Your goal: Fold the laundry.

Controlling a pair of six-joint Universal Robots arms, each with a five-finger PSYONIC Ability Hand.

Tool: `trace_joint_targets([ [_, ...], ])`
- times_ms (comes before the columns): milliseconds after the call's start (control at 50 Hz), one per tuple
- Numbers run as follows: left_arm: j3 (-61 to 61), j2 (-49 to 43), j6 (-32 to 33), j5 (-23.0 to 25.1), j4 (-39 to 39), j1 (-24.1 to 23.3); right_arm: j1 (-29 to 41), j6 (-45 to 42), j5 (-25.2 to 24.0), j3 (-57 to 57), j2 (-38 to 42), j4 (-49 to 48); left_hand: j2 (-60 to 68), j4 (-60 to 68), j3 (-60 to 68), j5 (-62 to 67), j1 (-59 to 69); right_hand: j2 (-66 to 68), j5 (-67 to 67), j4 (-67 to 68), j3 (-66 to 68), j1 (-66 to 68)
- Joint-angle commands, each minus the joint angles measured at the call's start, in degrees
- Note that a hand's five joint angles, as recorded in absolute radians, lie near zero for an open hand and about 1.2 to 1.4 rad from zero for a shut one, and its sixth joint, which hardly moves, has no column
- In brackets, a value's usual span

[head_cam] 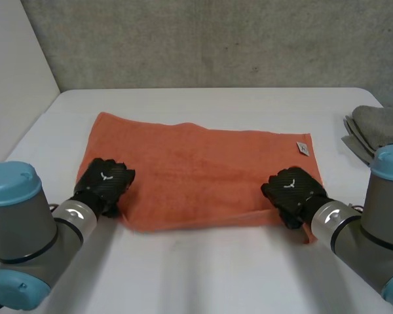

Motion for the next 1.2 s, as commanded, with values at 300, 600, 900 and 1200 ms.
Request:
trace_joint_targets([
  [300,-6.4,1.2,-1.1,-2.1,1.3,7.6,-5.8,14.0,0.1,-0.7,-0.9,-6.0,-15.4,-15.2,-15.6,-15.2,-13.9,12.7,13.1,11.9,12.3,23.4],
  [600,-3.6,-0.9,-7.3,-2.1,8.9,11.8,-5.8,14.0,-0.1,-0.3,-0.8,-6.0,-6.1,-5.9,-6.4,-5.9,-4.6,12.7,13.1,11.9,12.3,23.4],
  [900,-1.4,-0.9,-14.4,2.7,-0.3,11.8,-5.8,13.9,-0.2,-0.3,-0.8,-6.0,-5.3,-5.1,-5.5,-5.1,-3.8,12.7,13.1,11.9,12.3,23.4],
  [1200,1.6,-5.0,-13.5,2.5,-0.3,12.0,-5.8,14.0,0.0,-0.4,-0.7,-6.0,-0.1,0.1,-0.3,0.1,1.4,12.7,13.1,11.9,12.3,23.4],
])
